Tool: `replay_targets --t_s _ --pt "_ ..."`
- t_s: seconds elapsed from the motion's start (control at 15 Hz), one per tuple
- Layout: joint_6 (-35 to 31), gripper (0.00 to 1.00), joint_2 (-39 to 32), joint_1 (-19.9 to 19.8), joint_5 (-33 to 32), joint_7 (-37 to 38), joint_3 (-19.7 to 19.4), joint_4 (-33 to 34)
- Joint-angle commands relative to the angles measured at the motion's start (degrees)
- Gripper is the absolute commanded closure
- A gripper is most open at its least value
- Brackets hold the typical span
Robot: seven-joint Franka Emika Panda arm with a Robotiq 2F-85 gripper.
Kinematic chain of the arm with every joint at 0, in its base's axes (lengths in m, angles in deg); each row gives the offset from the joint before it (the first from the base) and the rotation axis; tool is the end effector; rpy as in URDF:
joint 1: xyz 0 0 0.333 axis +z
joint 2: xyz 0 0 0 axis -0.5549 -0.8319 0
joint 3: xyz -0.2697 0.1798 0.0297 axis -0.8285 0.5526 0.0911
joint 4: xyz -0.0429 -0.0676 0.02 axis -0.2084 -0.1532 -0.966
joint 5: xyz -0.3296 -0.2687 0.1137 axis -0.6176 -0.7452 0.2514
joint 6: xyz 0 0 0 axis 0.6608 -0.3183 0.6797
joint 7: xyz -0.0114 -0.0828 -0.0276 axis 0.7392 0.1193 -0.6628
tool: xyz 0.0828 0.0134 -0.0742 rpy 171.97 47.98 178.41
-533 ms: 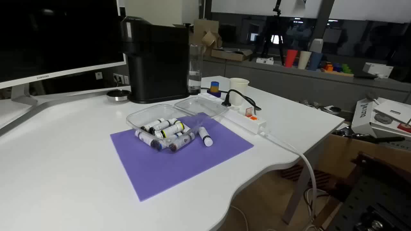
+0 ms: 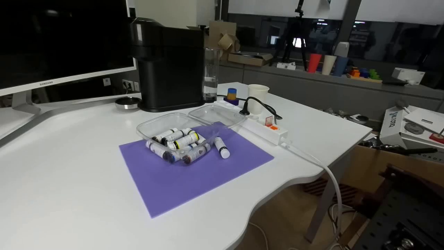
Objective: Close the lid of the clear container
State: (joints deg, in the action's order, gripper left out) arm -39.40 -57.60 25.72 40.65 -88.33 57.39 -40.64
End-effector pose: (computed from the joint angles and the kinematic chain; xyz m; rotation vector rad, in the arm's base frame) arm 0.3769 -0.2109 0.5538 -2.9238 0.1948 0.2646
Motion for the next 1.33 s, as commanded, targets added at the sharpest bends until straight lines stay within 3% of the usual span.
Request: replay_targets --t_s 0.0,0.13,0.47,0.8,1.0,1.27 --pt "0.14 0.0 -0.24 -0.96 0.3 -0.39 0.73 0.18" --pt "-2.37 0.0 0.3 -1.22 0.14 0.65 1.12 -0.6" --pt "-24.72 0.0 -0.34 -3.66 -2.06 7.53 3.76 -6.47" --pt "-45.33 0.0 -7.33 -5.91 -4.53 17.42 5.89 -11.04" --pt "-50.87 0.0 -13.41 -5.87 -2.09 22.73 6.52 -11.27" --pt "-56.02 0.0 -20.02 -3.92 9.26 26.9 6.4 -11.63"
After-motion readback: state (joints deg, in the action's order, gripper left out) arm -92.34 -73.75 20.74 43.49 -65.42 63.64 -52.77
